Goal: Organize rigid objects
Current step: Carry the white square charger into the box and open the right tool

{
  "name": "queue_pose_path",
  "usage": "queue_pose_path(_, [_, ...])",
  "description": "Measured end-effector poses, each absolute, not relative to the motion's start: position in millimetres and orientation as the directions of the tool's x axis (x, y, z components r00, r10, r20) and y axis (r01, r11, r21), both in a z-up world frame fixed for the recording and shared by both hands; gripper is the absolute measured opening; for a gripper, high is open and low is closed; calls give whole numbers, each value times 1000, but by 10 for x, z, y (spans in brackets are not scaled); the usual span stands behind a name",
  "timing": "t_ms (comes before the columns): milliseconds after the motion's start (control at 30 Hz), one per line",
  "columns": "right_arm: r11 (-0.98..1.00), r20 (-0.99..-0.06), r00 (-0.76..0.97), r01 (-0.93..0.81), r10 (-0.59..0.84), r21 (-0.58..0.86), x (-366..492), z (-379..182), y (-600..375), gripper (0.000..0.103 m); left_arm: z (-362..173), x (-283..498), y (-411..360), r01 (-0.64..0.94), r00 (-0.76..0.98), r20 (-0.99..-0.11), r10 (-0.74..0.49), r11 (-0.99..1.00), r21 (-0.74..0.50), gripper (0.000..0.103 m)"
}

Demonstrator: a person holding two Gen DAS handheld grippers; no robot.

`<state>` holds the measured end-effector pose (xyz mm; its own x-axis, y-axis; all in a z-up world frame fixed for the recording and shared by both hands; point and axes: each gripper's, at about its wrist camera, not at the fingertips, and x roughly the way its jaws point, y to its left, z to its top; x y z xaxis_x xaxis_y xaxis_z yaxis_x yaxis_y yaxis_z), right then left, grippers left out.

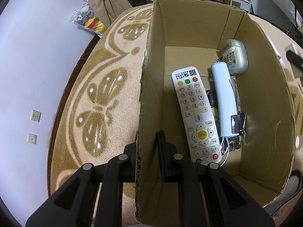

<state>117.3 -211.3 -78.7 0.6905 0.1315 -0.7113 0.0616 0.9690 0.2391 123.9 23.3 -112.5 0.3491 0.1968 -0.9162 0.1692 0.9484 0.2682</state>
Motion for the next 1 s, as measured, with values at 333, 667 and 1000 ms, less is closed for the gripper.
queue_pose_path(333, [959, -657, 713, -76, 244, 273, 1152, -550, -1679, 50, -1124, 1240, 235, 170, 349, -916, 197, 948, 268, 14])
queue_pose_path(667, [933, -639, 688, -182, 345, 309, 1086, -537, -1392, 50, -1123, 1241, 237, 170, 349, -916, 196, 949, 268, 14])
queue_pose_path(1000, [926, -642, 669, -228, 374, 302, 1055, -573, -1225, 50, -1124, 1242, 240, 170, 348, -917, 196, 949, 267, 14])
